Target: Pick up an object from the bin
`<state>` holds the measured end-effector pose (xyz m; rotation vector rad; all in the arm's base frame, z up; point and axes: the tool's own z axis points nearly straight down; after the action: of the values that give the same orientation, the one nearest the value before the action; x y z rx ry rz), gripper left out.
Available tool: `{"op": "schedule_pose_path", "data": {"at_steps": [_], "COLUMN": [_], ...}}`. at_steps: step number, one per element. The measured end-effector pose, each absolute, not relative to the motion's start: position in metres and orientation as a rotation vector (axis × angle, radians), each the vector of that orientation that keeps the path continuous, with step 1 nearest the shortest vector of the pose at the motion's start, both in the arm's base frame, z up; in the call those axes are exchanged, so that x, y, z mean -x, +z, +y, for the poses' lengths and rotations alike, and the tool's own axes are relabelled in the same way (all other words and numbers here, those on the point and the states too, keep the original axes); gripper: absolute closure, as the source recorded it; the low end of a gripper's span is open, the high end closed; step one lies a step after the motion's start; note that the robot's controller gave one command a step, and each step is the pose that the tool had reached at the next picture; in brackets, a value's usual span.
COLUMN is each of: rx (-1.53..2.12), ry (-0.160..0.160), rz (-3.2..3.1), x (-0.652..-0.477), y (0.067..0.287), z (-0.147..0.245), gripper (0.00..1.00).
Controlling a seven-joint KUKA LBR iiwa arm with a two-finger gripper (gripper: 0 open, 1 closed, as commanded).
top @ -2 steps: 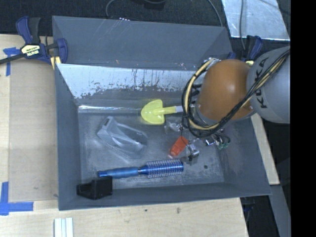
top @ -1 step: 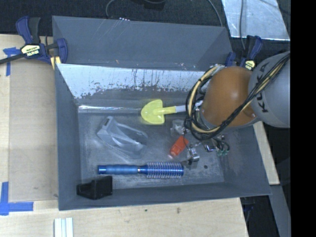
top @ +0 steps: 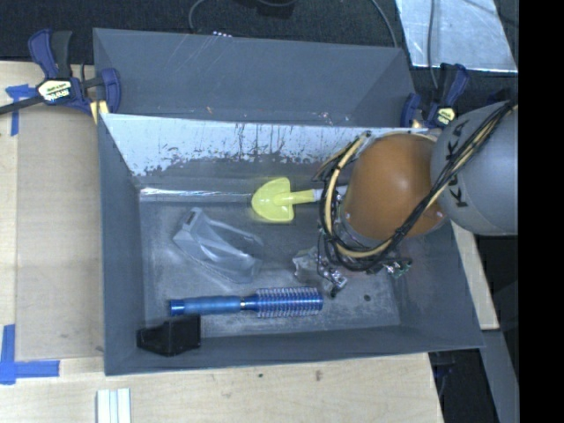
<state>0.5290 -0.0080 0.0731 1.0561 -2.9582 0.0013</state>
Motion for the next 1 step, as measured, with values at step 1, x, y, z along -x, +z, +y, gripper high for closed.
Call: {"op": "schedule_pose_path", "data": {"at_steps": [1], "rx": [-1.088], "ry": [0.002], "rz": [-2.947], "x": [-0.5287], "y": [0.0703], "z": [-0.0053], "gripper": [1.00]}}
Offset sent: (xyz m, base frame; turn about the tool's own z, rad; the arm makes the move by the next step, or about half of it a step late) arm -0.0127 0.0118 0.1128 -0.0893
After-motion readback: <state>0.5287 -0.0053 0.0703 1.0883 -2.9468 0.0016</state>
